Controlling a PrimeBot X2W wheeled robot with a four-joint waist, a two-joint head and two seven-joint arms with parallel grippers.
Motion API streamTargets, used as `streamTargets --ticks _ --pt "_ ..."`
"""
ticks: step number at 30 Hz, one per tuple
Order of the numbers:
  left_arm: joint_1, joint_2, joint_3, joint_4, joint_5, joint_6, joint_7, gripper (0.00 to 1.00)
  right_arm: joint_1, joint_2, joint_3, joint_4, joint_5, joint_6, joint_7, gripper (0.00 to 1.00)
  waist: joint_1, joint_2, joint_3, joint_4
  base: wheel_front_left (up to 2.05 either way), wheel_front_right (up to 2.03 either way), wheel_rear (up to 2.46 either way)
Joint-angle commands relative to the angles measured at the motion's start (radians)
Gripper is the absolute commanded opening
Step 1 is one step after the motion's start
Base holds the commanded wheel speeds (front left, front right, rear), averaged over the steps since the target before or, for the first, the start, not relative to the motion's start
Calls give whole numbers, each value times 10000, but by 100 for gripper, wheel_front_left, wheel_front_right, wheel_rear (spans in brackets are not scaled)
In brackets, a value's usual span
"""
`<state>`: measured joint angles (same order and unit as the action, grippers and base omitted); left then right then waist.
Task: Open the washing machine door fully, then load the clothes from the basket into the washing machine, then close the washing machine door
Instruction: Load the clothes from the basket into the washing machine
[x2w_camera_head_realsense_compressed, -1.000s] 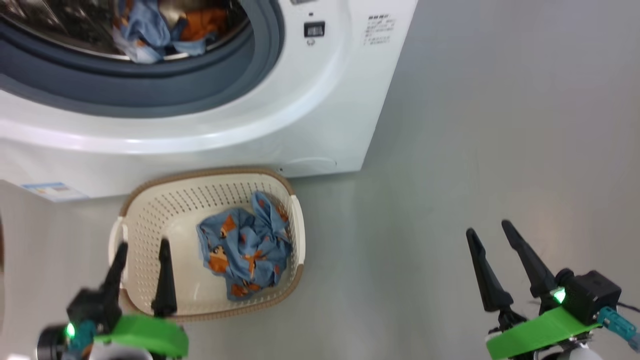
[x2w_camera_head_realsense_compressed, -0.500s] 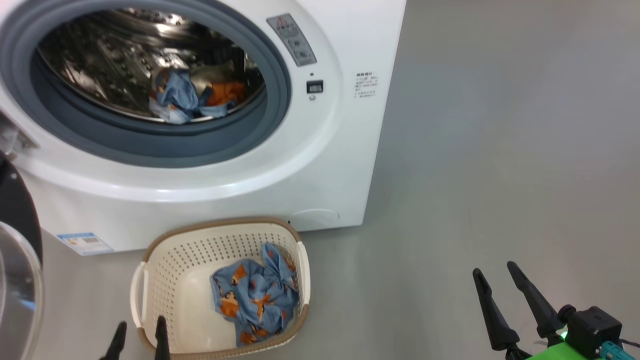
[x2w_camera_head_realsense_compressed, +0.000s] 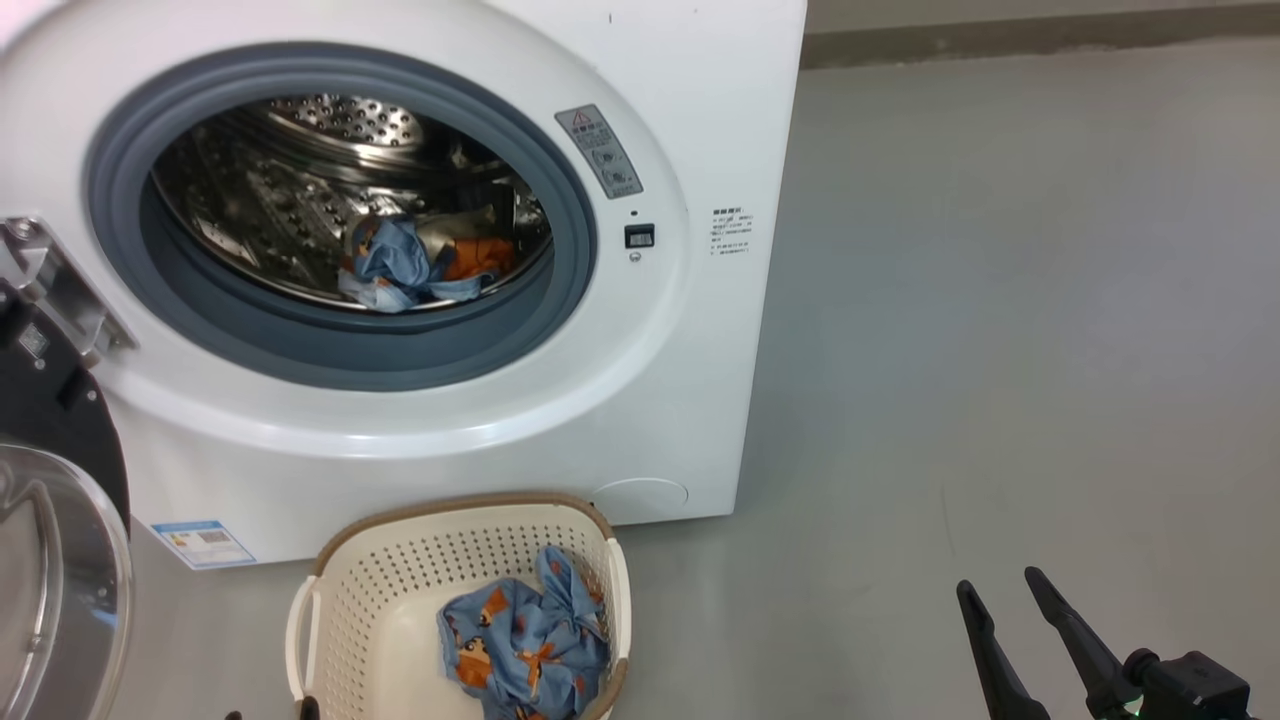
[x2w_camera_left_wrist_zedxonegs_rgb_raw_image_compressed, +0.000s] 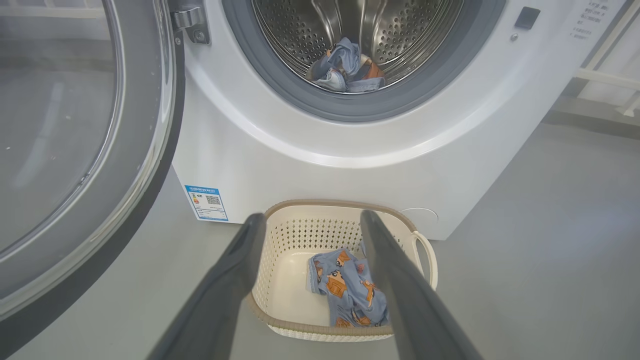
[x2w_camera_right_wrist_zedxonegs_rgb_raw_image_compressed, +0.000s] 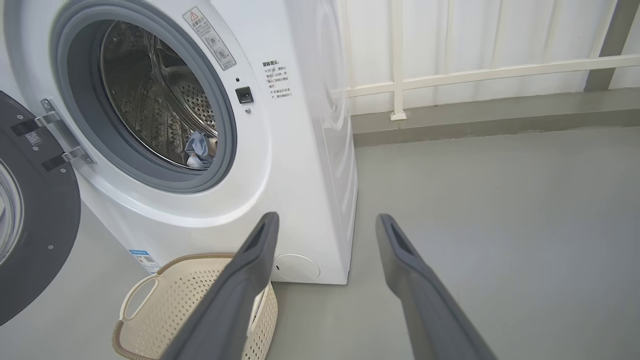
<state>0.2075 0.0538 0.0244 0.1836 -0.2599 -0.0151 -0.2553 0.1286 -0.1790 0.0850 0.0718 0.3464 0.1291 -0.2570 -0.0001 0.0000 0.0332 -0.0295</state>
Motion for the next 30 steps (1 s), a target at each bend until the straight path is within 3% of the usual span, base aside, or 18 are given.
streamTargets --ticks 1,16,30 --pt "-146 51 385 -302 -21 -51 -64 100 -60 -167 224 -239 38 16 -48 100 1 0 -124 1 0 0 0" --pt "145 -25 474 -454 -231 -129 -64 100 -1 -203 292 -223 62 16 -48 100 1 0 -447 213 0 0 0" --pt "4 -34 333 -265 -511 -210 -64 100 -128 -208 410 -247 56 16 -48 100 1 0 -10 -216 0 0 0"
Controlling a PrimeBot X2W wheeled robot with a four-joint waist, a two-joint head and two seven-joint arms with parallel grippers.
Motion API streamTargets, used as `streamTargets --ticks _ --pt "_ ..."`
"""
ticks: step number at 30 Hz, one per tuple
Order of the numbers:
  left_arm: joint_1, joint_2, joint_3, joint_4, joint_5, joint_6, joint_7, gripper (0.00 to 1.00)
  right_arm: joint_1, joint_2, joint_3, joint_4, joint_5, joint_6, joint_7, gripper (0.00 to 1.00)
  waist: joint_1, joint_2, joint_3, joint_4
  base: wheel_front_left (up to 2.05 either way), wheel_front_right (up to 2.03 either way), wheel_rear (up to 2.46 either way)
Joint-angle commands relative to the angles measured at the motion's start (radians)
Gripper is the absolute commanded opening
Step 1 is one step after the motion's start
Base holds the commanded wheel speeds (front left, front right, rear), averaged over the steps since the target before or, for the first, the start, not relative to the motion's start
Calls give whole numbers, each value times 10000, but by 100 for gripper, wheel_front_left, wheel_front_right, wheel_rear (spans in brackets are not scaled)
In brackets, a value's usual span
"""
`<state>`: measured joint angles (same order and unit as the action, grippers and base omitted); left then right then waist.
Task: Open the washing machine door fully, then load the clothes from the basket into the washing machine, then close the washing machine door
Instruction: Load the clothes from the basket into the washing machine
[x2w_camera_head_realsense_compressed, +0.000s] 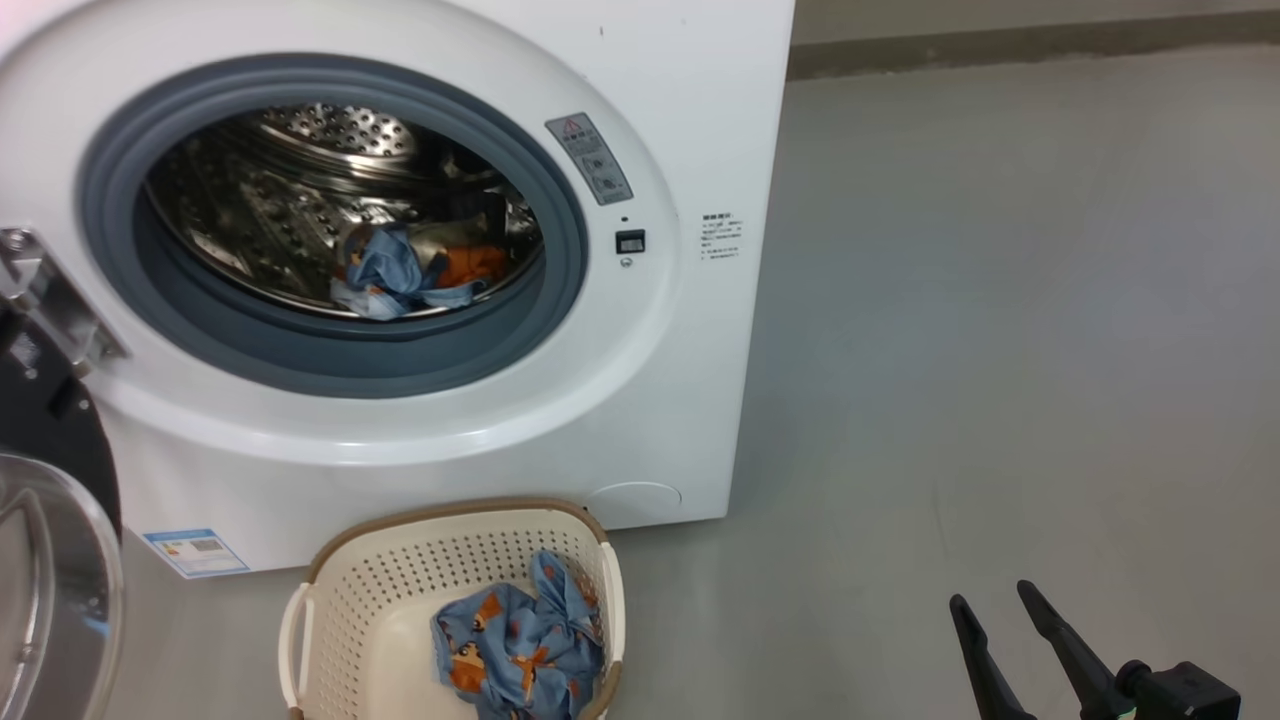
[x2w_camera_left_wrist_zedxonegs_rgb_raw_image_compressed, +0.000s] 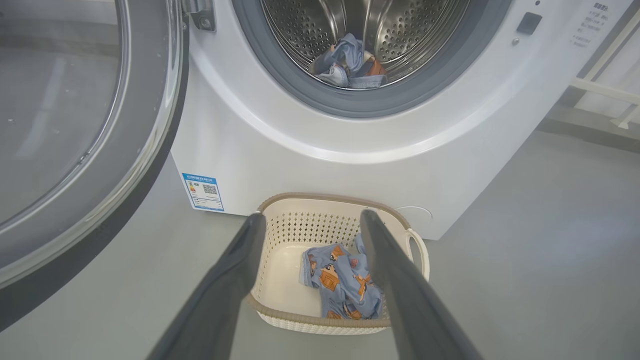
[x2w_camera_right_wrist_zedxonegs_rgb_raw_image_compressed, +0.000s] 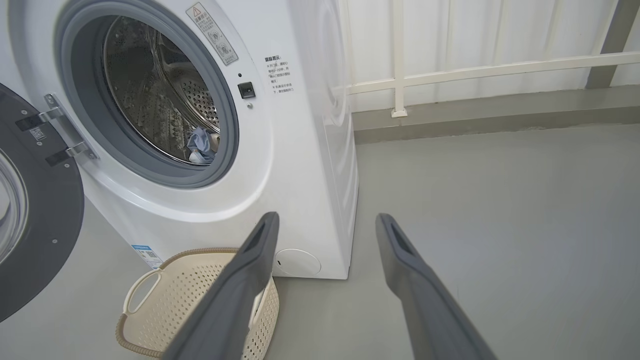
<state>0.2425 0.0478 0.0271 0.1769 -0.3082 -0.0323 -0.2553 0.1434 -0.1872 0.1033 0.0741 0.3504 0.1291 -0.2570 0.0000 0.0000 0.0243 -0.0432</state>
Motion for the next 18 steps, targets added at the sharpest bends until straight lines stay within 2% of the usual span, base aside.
streamTargets --ticks 1,9,18 --pt "-401 26 263 -132 -28 -34 -64 100 -301 -107 243 -274 9 16 -48 100 0 0 148 -126 0 0 0" --pt "-1252 58 -9 448 130 137 50 100 -703 106 426 -260 -7 16 -48 100 0 0 897 -578 0 0 0" --pt "-2556 141 -178 1377 -425 -271 695 100 -1422 351 739 -278 -46 16 -48 100 0 0 2209 -1129 0 0 0"
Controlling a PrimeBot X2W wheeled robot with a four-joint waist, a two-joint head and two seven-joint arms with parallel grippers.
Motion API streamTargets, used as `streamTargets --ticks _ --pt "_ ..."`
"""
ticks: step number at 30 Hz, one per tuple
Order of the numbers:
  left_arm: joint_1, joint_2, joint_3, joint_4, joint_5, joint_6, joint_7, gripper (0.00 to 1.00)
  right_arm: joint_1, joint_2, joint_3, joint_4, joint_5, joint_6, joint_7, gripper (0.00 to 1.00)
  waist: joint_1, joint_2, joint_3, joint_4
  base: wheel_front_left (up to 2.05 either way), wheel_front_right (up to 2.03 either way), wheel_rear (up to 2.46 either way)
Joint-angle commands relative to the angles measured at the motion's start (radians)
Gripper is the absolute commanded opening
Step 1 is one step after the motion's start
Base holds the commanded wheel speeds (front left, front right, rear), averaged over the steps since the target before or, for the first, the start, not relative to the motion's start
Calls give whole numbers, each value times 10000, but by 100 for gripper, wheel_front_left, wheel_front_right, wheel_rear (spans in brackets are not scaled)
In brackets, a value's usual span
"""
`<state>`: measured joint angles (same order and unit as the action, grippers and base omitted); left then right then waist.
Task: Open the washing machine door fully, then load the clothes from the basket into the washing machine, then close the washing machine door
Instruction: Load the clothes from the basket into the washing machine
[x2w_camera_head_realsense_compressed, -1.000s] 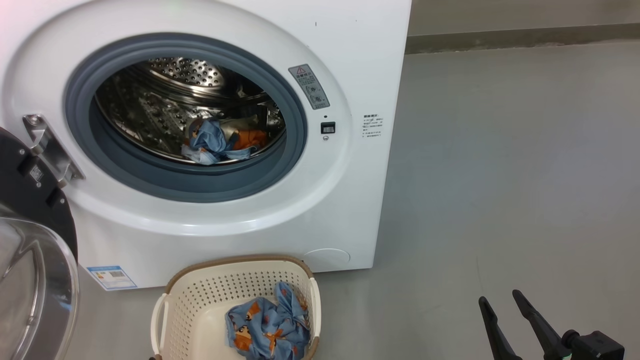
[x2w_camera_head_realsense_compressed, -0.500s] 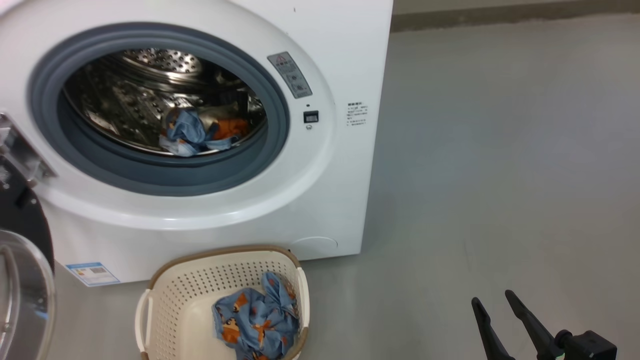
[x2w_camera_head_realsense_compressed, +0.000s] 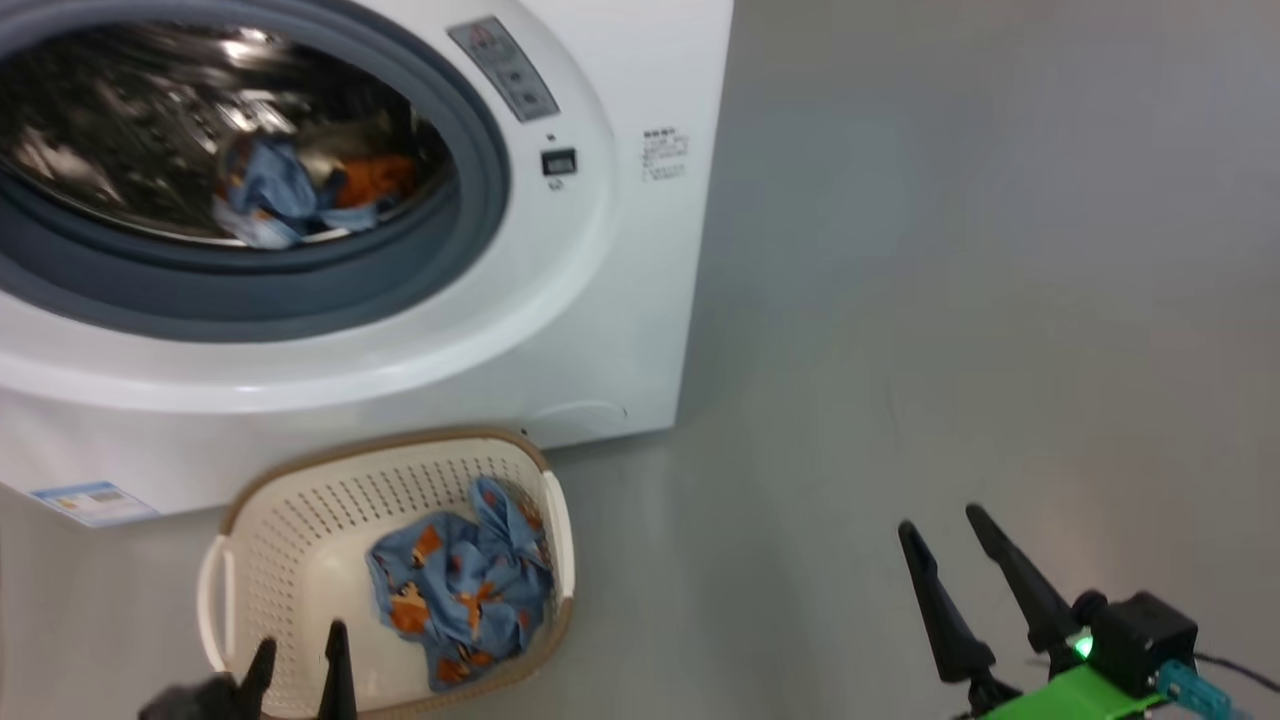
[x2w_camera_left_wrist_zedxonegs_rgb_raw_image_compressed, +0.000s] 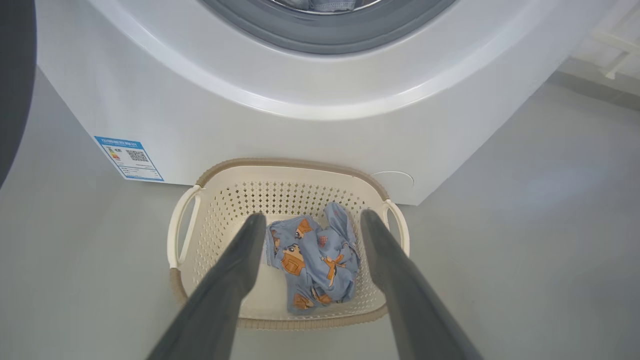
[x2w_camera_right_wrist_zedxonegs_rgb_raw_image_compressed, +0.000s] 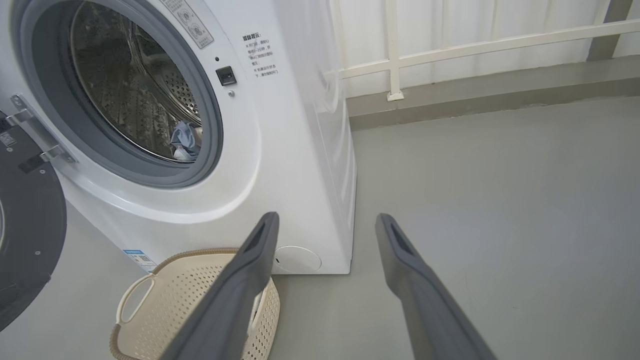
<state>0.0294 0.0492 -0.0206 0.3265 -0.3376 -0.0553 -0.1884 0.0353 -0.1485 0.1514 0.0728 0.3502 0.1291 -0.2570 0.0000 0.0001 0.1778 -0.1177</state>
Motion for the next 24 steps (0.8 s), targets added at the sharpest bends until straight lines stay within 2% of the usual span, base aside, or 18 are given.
streamTargets --ticks 1,6,14,24 --pt "-614 131 291 -21 -216 -72 150 100 -449 -2 290 -273 -56 16 -48 100 0 -1 858 -451 0 0 0" --pt "-1571 393 333 698 -559 -211 914 100 -1005 181 403 -285 -82 16 -48 100 0 -1 1727 -785 0 0 0" --pt "-2938 731 528 2127 -911 -122 1765 100 -1552 338 493 -235 -102 16 -48 100 0 -1 2521 -1079 0 0 0" --pt "-4562 1174 513 4176 -1162 -325 2136 100 -2052 340 586 -311 -189 16 -48 100 0 -1 3492 -1285 0 0 0"
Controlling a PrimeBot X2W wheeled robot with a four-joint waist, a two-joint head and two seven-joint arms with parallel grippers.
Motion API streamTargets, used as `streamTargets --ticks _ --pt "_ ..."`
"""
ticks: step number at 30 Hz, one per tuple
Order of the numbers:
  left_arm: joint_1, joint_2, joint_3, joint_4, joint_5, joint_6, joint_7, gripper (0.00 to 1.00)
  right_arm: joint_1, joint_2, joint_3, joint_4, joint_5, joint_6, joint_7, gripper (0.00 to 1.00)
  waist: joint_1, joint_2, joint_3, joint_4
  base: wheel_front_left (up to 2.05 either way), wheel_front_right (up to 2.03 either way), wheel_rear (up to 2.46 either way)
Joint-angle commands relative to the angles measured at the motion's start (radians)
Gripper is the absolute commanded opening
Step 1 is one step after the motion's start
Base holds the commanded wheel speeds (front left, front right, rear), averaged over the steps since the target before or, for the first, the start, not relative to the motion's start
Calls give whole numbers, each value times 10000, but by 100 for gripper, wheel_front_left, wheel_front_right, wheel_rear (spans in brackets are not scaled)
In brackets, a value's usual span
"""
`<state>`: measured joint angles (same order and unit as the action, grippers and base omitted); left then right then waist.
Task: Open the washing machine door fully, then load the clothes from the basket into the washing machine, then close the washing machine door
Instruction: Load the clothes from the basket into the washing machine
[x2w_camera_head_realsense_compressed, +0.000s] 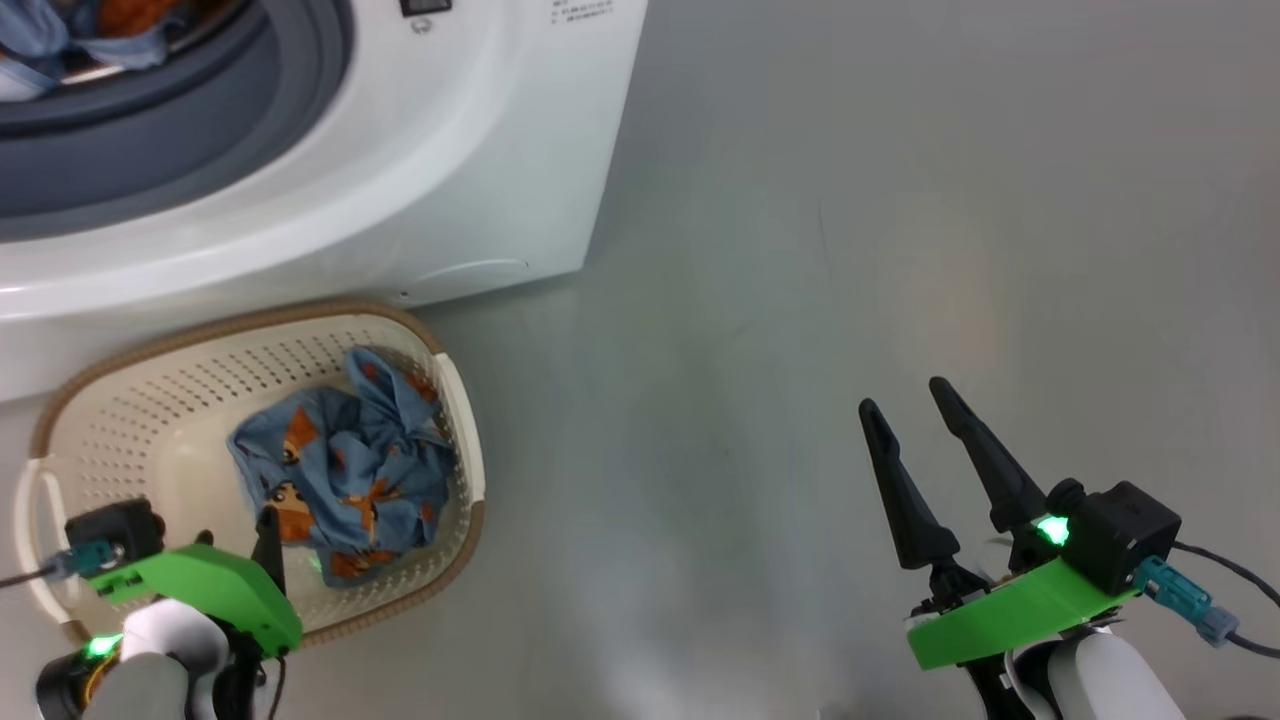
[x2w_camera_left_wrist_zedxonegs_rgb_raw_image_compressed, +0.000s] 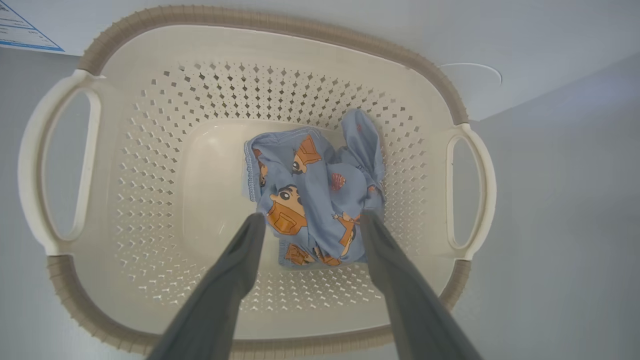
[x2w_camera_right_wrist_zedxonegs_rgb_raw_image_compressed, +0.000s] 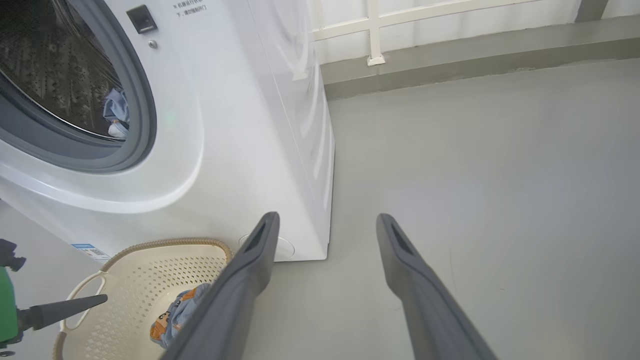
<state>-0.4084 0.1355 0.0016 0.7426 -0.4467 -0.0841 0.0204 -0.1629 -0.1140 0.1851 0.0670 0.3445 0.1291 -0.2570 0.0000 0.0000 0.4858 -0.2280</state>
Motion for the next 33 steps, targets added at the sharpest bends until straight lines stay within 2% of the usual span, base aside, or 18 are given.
streamTargets --ticks 1,9,16,33 --pt "-320 326 302 194 -136 -67 89 100 -92 -4 239 -261 -139 16 -48 100 0 0 501 -196 0 0 0" --pt "-1246 535 368 1547 -514 -238 306 100 -325 13 250 -321 -176 16 -48 100 0 0 1115 -310 0 0 0" --pt "-2094 708 266 2535 -659 -355 42 100 -483 -6 223 -394 -215 16 -48 100 0 0 1686 -427 0 0 0" --pt "-3542 940 -307 4081 -912 -460 -514 100 -807 14 164 -643 -312 16 -48 100 0 0 2754 -466 0 0 0"
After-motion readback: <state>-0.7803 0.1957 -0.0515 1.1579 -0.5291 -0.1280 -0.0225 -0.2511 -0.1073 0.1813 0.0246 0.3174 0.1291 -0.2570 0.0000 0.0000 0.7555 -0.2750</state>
